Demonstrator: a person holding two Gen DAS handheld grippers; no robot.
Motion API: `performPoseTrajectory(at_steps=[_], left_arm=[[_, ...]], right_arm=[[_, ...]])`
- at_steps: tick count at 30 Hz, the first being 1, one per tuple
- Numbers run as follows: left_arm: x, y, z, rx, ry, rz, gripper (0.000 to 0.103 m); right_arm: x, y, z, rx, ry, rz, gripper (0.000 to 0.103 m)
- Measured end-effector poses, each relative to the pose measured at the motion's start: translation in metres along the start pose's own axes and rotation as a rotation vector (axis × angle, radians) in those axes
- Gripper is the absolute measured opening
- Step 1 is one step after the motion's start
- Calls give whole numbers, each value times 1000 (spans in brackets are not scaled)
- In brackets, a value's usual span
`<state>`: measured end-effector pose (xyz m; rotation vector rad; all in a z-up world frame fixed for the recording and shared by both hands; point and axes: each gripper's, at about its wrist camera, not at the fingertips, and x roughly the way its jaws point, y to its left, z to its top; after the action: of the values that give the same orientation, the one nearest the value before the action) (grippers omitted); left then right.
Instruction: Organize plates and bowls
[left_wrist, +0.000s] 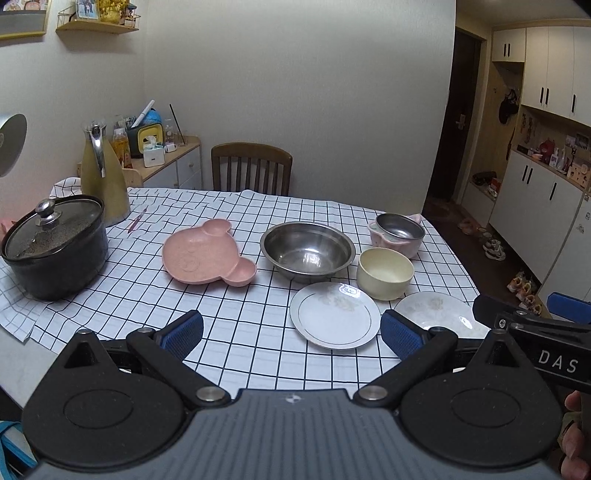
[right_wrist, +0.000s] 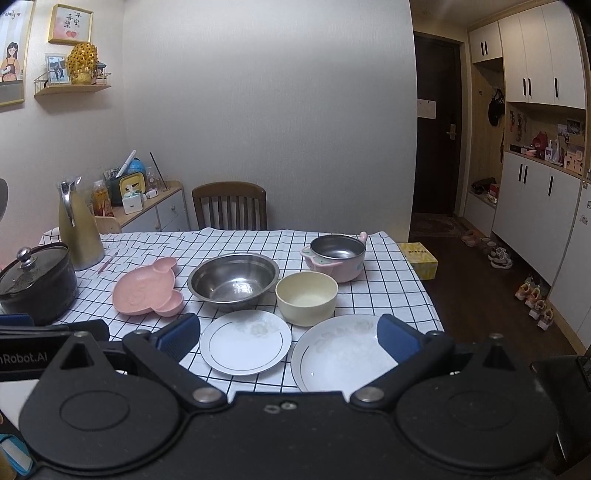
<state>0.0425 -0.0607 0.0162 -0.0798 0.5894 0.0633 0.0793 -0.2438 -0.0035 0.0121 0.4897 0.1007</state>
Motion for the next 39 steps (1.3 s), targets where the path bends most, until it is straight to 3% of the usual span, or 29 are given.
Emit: performPoseTrajectory(at_steps=[23, 39], left_arm=[[-1, -4, 6, -7, -8, 2, 103], [34, -25, 2, -20, 101, -32, 103]], right_arm=[[0, -6, 5, -2, -30, 6, 103], [20, -27, -1, 8, 59, -11, 103]])
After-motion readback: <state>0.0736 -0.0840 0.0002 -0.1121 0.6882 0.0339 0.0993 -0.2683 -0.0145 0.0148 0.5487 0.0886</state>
